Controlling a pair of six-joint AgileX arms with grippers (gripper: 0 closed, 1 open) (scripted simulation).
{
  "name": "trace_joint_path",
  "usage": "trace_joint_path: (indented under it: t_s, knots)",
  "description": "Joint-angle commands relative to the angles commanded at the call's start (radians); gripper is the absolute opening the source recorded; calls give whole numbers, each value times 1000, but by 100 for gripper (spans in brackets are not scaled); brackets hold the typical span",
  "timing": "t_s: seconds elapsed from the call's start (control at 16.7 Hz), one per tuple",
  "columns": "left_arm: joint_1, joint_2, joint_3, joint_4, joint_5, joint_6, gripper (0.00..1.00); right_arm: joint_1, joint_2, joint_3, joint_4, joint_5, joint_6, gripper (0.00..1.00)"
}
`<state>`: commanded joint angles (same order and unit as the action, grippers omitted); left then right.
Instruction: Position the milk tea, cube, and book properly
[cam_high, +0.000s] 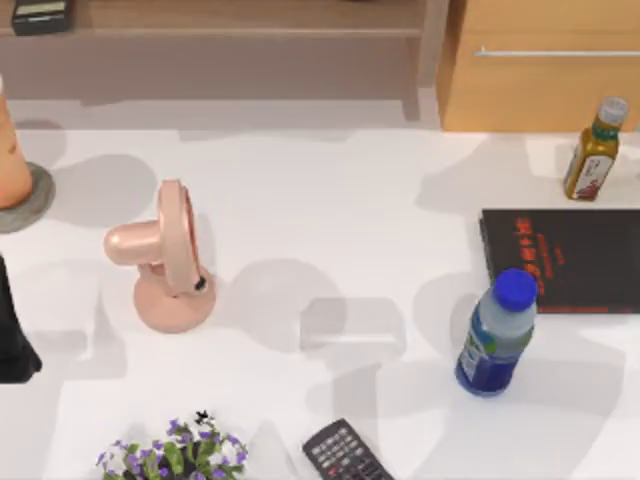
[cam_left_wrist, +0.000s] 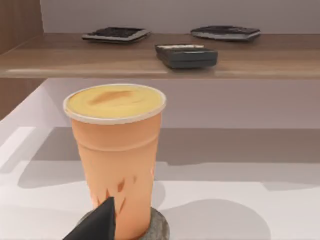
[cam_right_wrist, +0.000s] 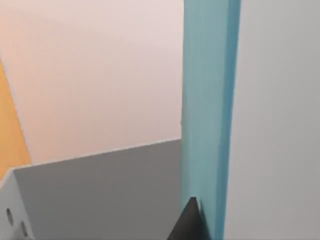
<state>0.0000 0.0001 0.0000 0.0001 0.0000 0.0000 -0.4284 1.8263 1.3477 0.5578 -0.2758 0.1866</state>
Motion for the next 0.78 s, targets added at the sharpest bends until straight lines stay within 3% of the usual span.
trace_joint_path:
  t_s: [0.36,0.78]
  knots:
    - [0,0,0,0,0,0,100,126,-335,-352,53,198,329,0]
    - [0,0,0,0,0,0,100,445,-590,-789,128,400,811,0]
